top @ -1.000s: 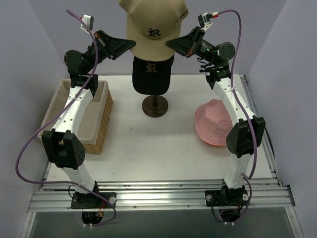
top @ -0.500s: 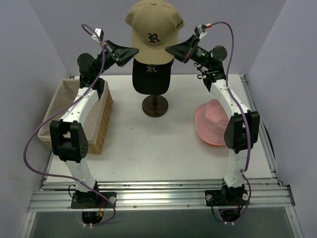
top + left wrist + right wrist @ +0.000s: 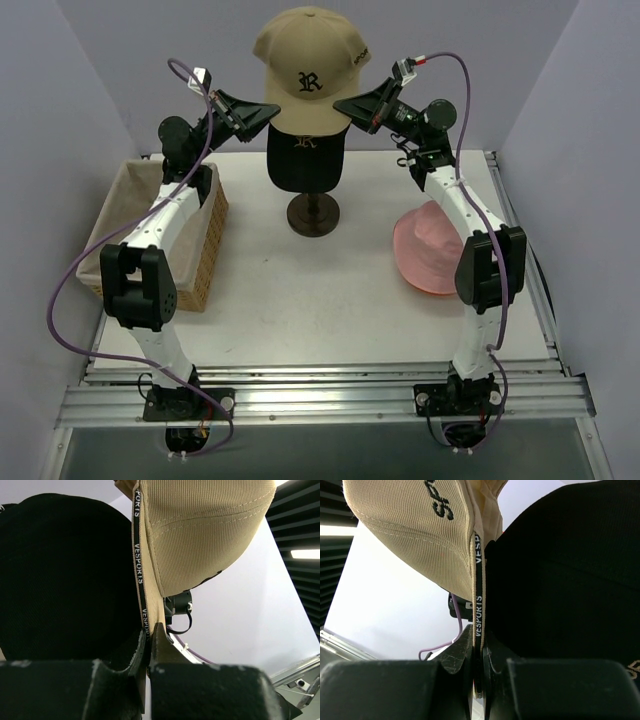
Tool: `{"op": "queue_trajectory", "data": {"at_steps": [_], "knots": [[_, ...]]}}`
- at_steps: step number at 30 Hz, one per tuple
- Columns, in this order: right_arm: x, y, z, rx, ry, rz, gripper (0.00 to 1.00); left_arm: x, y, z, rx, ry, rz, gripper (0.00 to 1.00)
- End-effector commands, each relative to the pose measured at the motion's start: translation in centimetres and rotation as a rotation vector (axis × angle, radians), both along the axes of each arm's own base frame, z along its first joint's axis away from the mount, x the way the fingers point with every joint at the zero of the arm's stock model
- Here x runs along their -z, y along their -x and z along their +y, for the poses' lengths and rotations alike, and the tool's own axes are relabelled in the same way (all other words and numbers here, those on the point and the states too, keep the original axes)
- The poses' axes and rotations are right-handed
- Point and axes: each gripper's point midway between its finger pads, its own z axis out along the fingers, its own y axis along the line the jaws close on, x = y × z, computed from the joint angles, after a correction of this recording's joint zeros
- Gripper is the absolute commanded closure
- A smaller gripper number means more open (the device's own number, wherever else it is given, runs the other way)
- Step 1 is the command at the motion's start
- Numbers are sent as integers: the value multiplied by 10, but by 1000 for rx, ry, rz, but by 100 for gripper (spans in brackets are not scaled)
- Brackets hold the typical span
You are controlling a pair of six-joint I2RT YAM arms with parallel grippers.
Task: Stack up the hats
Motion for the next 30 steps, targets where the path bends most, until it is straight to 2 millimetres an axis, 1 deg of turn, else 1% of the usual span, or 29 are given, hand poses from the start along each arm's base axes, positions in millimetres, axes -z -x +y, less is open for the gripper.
{"op": "queue_trajectory", "data": {"at_steps": [1,7,10,14,15,20,27,28,30], "knots": [[-20,10,-1,46,-25,-73,100,24,9,-11,74,-42,33,98],[-26,19,-3,36,-49,-77,100,16,21,-10,93,-40,17,98],[-24,20,-2,37,-47,-69,100,20,22,-10,81,-68,31,98],[-16,22,-2,36,-47,-50,100,25,27,-9,82,-69,46,98],[-18,25,-3,32,-53,-60,100,28,28,-9,85,-68,48,98],[-19,32,-3,27,-60,-59,100,27,33,-8,80,-72,51,98],[-11,34,-5,33,-57,-44,100,34,37,-7,83,-79,68,98],[-8,35,-5,33,-55,-36,100,39,37,-7,83,-82,77,98],[-8,38,-6,32,-58,-41,100,38,40,-7,82,-82,73,98]]}}
